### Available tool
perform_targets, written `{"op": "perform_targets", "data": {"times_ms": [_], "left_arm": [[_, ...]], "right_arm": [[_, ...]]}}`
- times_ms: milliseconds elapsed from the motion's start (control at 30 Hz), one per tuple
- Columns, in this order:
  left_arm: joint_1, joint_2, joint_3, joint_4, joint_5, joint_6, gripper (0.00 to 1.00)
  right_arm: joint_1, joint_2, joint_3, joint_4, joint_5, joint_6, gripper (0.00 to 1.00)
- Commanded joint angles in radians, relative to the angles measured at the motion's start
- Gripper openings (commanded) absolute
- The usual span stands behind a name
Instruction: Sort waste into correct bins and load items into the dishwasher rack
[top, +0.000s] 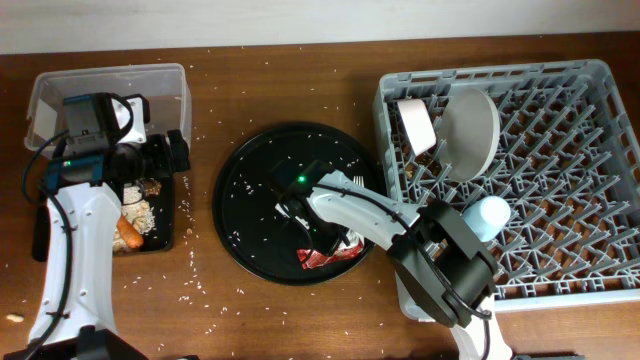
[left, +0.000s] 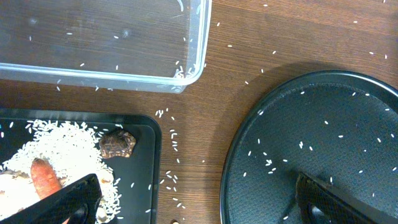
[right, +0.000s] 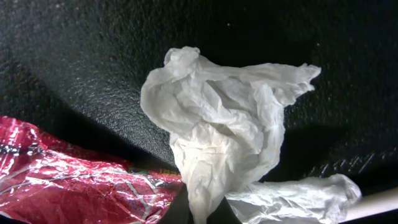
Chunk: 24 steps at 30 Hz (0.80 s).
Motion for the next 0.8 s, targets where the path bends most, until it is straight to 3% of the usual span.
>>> {"op": "perform_targets", "data": {"times_ms": [0,167,200,233,267,333,400,500,600,700,767], "left_arm": [[0.000,-0.008,0.007,0.001,0.015,0.016,0.99],[0.001,-0.008,0.007,0.002,0.015,0.016,0.99],[0.000,-0.008,0.007,0.002,0.015,0.016,0.99],[0.000,-0.008,0.007,0.002,0.015,0.016,0.99],[0.000,-0.008,0.007,0.002,0.015,0.016,0.99],[0.000,-0.008,0.007,0.002,0.015,0.017,0.98],[-0.011,-0.011,0.007,0.000,0.019,0.070,0.98],[-0.095,-0.012,0.008,-0.011,0.021,0.180,0.98],[-0.338,-0.002,0.007,-0.061,0.086,0.431,0.99],[-0.492,0.074,0.008,-0.027,0.070,0.484,0.98],[-0.563,0.194,0.087,-0.036,0.040,0.438,0.98]], "right_arm": [[-0.008,-0.004,0.063,-0.027,0.047,0.047,0.04],[-0.021,-0.004,0.369,-0.096,0.025,0.053,0.04],[-0.021,-0.004,0.391,-0.092,0.021,0.053,0.20],[-0.021,-0.004,0.393,-0.087,0.004,0.053,0.52],[-0.021,-0.004,0.393,-0.087,-0.025,0.053,0.74],[-0.023,-0.004,0.395,-0.084,-0.064,0.067,0.88],[-0.063,-0.005,0.462,-0.093,-0.126,0.176,0.89],[-0.188,-0.012,0.667,-0.191,-0.224,0.193,0.89],[-0.475,-0.012,1.031,-0.366,-0.242,0.193,0.89],[-0.624,-0.012,1.110,-0.416,-0.334,0.193,0.89],[-0.685,-0.011,1.105,-0.469,-0.340,0.192,0.89]]}}
